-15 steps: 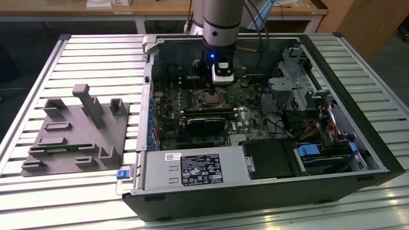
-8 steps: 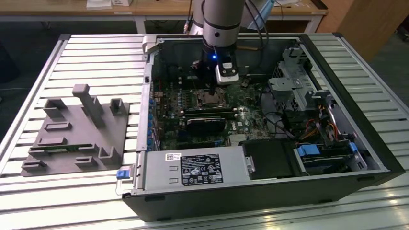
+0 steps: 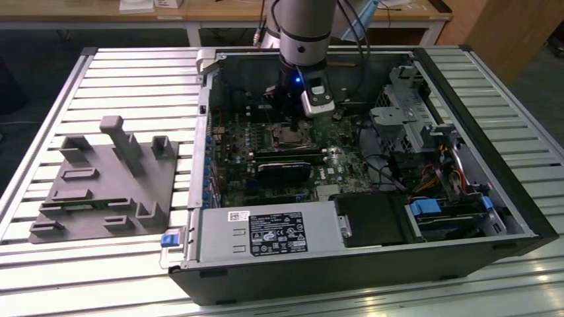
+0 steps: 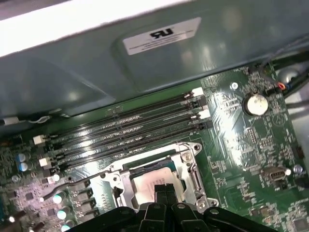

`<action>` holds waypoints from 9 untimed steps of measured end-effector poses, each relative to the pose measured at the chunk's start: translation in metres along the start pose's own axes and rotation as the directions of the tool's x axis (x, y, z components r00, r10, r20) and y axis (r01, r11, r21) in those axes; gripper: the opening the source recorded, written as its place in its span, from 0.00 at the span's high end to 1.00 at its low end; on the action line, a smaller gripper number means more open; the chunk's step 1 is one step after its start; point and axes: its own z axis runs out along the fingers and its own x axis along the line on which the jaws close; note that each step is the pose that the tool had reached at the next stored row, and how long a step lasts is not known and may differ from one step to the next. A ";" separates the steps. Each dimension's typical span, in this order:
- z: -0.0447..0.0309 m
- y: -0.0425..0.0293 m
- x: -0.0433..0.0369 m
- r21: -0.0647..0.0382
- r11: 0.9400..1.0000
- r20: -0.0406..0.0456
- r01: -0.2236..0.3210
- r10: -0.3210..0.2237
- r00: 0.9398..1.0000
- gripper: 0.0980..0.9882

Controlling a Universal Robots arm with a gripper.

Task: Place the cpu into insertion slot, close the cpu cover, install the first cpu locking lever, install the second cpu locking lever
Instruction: 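Close the cpu cover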

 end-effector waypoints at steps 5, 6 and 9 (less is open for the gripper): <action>0.0007 0.0000 0.0000 -0.007 0.998 0.014 0.063 -0.063 0.998 0.99; 0.0009 -0.0001 -0.0001 -0.008 0.997 0.017 0.075 -0.075 0.997 0.99; 0.0013 -0.0016 -0.0003 -0.009 0.995 0.019 0.096 -0.096 0.995 0.99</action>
